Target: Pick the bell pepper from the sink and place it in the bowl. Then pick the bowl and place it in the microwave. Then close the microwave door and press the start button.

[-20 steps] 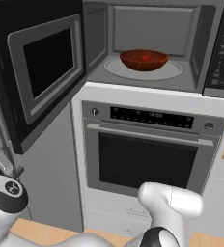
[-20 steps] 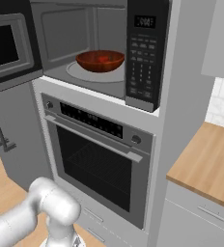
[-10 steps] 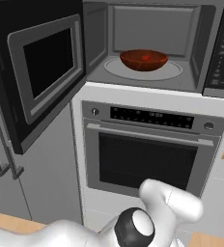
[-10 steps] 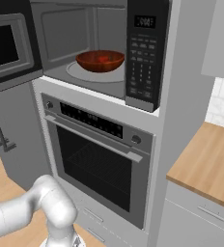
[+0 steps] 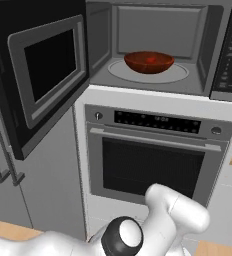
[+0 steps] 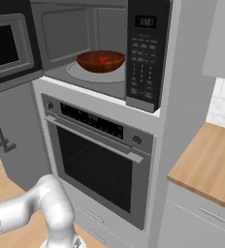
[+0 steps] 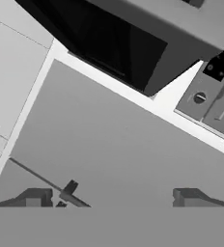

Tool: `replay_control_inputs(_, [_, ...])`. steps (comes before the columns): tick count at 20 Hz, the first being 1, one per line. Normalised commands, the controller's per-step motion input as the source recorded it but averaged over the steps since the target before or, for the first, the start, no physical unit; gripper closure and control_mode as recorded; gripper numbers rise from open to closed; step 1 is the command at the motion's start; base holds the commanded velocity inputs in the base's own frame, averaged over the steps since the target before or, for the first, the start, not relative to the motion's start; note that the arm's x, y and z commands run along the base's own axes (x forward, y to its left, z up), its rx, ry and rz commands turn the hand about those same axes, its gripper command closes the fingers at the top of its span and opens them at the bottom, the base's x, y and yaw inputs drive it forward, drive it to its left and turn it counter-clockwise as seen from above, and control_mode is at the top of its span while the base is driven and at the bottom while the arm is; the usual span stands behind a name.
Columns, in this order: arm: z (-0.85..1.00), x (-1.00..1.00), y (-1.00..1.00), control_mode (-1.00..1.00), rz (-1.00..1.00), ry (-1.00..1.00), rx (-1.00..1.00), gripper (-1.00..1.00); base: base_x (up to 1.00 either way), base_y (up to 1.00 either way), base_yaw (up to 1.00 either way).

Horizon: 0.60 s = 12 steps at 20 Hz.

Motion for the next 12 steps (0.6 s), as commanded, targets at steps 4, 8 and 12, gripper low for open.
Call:
replay_control_inputs(4, [-0.27,0.4,-0.21,-1.0,-0.01,-0.23,0.14,-1.0,0.0,0.0,0.0])
replay_control_inputs(8, [-0.12,0.65,-0.35,-1.0,0.0,-0.05,0.08,-1.0,0.0,0.0,0.0])
replay_control_inputs(12, [-0.4,0.72,-0.01,-1.0,0.0,-0.03,0.05,-1.0,0.0,0.0,0.0])
